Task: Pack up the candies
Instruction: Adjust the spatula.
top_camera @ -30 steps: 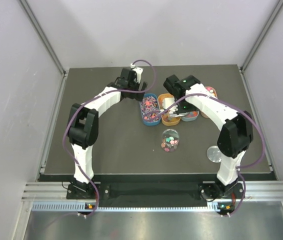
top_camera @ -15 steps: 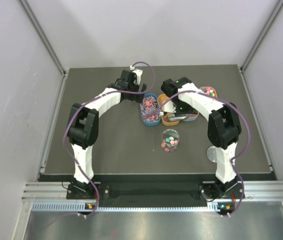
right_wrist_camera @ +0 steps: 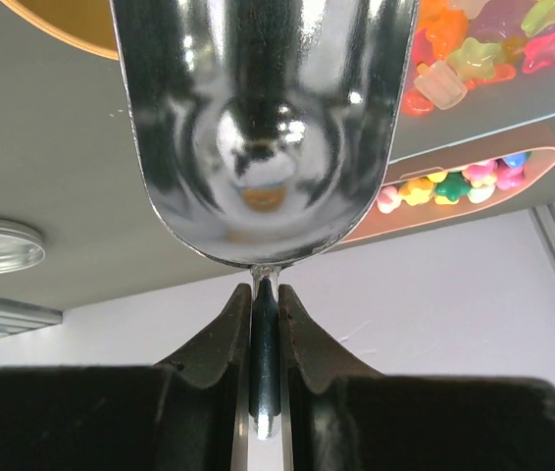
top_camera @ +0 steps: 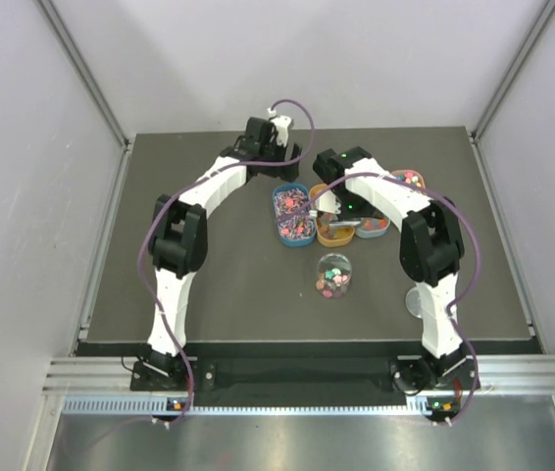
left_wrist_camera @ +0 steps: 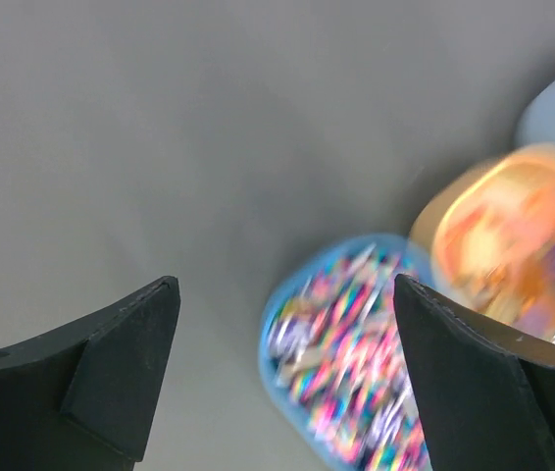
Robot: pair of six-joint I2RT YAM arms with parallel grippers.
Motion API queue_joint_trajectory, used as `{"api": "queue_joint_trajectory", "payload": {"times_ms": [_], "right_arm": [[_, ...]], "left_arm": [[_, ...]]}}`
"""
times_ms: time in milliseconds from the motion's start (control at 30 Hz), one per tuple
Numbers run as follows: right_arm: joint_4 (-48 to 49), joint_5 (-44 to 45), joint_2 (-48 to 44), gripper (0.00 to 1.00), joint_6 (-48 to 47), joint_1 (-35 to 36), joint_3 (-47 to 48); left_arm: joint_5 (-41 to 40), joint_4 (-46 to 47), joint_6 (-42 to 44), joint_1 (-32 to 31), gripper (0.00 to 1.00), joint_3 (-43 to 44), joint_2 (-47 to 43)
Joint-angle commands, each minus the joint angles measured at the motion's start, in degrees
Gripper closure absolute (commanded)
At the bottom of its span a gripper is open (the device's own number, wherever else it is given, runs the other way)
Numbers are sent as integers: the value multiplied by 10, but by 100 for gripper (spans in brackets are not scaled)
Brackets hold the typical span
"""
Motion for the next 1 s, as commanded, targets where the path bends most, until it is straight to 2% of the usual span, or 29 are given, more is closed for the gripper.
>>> {"api": "queue_joint_trajectory", "payload": {"times_ms": [0, 167, 333, 600, 700, 833, 967], "right_arm": [[-77, -15, 2, 100, 29, -4, -5], [-77, -68, -3, 100, 69, -8, -20], [-79, -109, -11, 100, 105, -9, -37], [-79, -89, -52, 100, 101, -18, -109], [-79, -87, -52, 100, 121, -33, -88], [-75, -97, -41, 100, 157, -63, -12], [-74, -112, -46, 100, 196, -76, 71]], "left_arm": [[95, 26, -15, 2, 7, 86, 44], [142, 56, -27, 0, 13, 156, 109], [185, 66, -39, -6, 23, 156, 131], [214, 69, -53, -25, 29, 133, 135], [213, 74, -56, -27, 28, 125, 128], [193, 77, -43, -28, 25, 122, 109], [163, 100, -9, -24, 23, 88, 37]]}}
